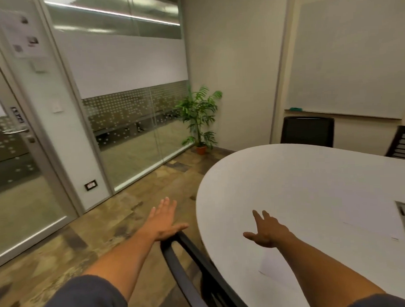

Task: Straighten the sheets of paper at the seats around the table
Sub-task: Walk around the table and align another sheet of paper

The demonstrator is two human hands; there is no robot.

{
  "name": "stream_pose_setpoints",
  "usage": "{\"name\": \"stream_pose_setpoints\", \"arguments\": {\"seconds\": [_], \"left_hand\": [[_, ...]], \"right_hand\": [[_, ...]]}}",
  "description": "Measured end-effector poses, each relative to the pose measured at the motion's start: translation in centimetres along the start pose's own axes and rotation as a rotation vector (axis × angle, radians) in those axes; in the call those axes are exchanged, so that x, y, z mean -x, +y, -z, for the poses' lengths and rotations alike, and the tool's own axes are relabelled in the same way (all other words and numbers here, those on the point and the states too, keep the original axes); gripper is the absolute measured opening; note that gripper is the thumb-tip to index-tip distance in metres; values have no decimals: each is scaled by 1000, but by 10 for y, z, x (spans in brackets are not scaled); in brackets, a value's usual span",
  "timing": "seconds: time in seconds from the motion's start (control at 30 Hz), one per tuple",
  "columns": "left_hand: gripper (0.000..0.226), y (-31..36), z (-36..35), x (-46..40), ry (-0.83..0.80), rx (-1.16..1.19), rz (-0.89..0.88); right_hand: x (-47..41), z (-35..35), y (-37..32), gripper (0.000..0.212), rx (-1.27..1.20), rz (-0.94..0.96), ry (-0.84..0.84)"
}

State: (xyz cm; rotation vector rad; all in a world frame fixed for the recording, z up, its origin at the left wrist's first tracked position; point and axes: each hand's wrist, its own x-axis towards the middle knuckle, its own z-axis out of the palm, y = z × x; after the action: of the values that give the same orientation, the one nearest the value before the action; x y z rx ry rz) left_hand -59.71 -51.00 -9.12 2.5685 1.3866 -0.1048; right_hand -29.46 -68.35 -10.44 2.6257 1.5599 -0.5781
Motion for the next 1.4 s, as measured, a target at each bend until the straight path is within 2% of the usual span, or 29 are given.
{"name": "stream_pose_setpoints", "arguments": {"seconds": [0.23,0.4,0.5,0.67,0.97,1.13,1.4], "left_hand": [[94,-146,28,-44,4,196,154],[96,-232,49,-64,12,136,158],[99,-266,56,-84,52,58,120],[102,-306,60,-133,132,50,134],[103,-346,80,-267,83,51,175],[103,-355,99,-344,55,16,135],[112,-393,119,-474,27,51,32]], "right_hand": [[-90,17,-133,88,78,54,59],[-141,26,-217,87,-10,98,136],[-166,18,-246,91,-7,112,125],[-229,21,-283,110,-10,150,111],[-378,60,-330,117,3,246,132],[-446,83,-346,125,-90,250,204],[-544,103,-387,128,7,251,242]]}}
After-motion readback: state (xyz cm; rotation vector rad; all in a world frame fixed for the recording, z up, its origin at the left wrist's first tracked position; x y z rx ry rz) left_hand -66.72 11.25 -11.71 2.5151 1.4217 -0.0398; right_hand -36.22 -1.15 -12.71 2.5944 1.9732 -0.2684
